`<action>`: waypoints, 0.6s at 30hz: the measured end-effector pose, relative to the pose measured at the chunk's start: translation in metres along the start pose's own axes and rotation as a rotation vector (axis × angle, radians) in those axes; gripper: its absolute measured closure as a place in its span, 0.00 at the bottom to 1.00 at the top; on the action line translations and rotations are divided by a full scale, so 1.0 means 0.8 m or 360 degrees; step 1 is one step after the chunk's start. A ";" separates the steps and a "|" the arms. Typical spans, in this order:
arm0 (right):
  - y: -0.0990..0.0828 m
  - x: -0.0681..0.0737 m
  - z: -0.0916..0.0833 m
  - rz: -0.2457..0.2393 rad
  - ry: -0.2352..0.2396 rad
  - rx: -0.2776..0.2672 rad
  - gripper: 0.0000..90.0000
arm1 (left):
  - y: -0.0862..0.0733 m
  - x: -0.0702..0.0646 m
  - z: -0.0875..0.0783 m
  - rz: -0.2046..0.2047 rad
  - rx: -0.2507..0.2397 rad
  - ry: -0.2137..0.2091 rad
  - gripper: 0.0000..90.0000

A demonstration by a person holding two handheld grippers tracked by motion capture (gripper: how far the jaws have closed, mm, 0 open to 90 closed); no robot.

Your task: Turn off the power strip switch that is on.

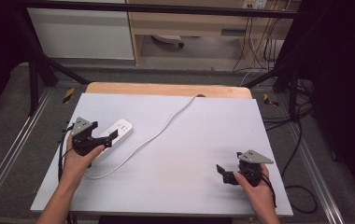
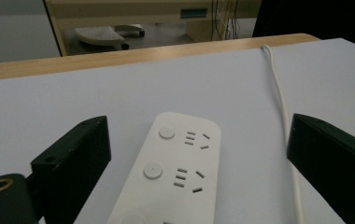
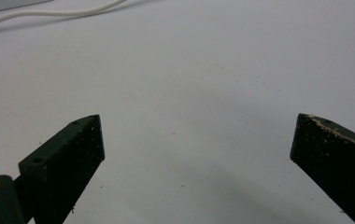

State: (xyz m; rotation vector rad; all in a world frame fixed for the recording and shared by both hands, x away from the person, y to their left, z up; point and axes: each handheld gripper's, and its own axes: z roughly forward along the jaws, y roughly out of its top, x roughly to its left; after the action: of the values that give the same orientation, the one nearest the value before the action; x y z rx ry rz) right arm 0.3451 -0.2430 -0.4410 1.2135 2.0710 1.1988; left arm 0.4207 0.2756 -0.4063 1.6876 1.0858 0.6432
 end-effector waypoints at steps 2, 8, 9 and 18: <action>0.000 0.000 0.000 0.0002 -0.0001 -0.0001 0.04 | 0.000 -0.002 -0.001 0.0000 0.0002 -0.0004 0.07; 0.000 0.000 0.000 0.0000 0.0000 0.0000 0.04 | 0.002 -0.005 -0.007 -0.0005 -0.0028 -0.0020 0.07; 0.000 0.000 0.000 0.0001 0.0001 -0.0001 0.04 | 0.002 -0.006 -0.007 -0.0007 -0.0029 -0.0020 0.07; 0.001 -0.001 0.000 0.0006 0.0000 -0.0010 0.04 | 0.001 -0.014 -0.015 0.0028 -0.0046 -0.0024 0.07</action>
State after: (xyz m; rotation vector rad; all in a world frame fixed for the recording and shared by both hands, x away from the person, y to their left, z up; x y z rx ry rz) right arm 0.3453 -0.2434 -0.4404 1.2147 2.0644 1.2066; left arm 0.4064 0.2709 -0.4006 1.6761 1.0477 0.6535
